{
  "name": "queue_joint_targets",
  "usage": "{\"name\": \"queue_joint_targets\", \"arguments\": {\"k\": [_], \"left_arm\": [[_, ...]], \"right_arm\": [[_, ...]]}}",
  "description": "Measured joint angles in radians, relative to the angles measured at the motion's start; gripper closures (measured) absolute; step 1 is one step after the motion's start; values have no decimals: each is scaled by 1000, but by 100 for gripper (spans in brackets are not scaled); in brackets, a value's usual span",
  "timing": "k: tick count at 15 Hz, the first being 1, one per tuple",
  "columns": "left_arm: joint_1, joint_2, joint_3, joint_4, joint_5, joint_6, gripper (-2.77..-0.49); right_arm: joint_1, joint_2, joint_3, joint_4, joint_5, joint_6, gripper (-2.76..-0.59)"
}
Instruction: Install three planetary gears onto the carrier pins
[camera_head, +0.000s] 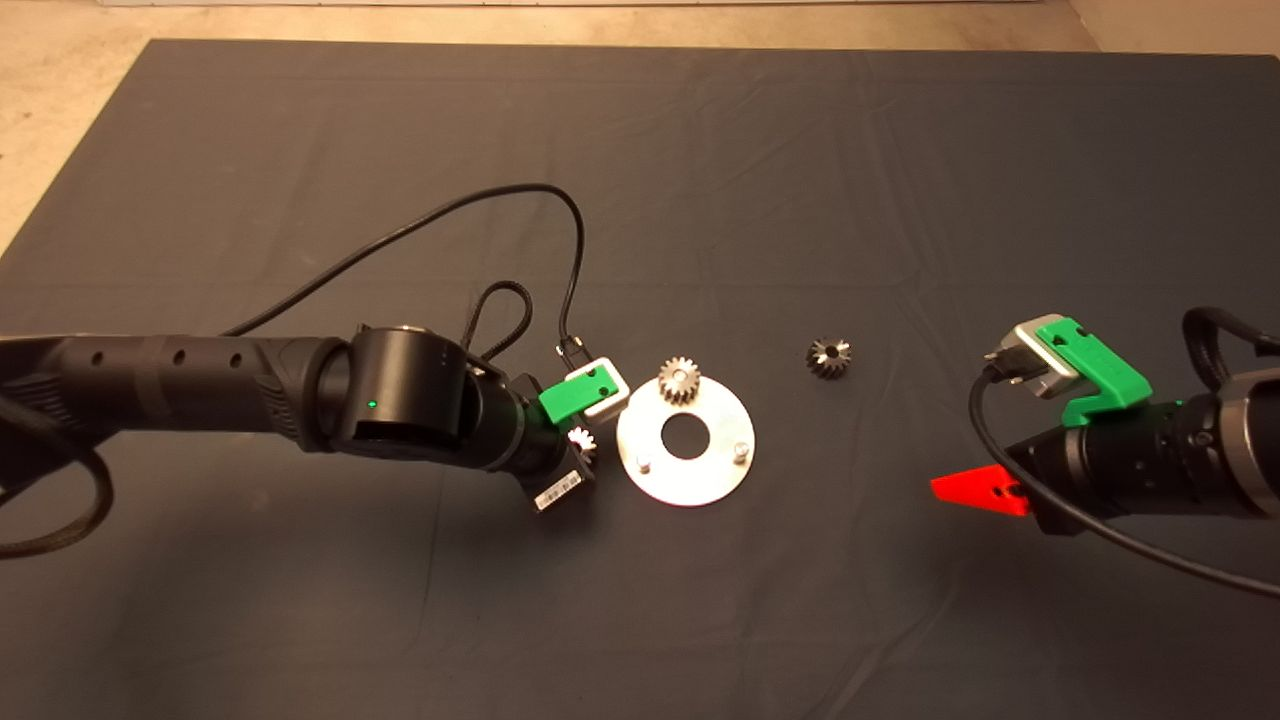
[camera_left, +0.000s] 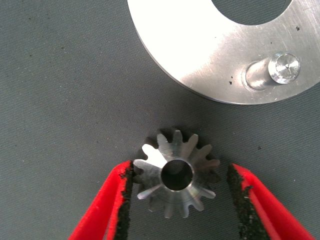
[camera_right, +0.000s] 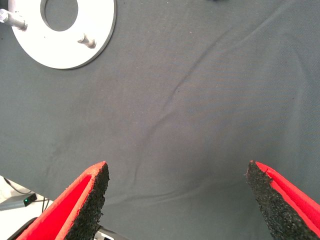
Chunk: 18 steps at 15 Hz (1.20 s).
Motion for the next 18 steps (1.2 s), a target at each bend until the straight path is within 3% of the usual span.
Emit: {"name": "queue_joint_targets", "arguments": {"k": [5,18], "left_arm": [[0,0,-1,0,-8,0,-101],[5,-1,0,9,-18,-1,-82]], "right_arm": [[0,0,0,0,0,0,-205],[8,-8,0,1,0,0,-205]]}}
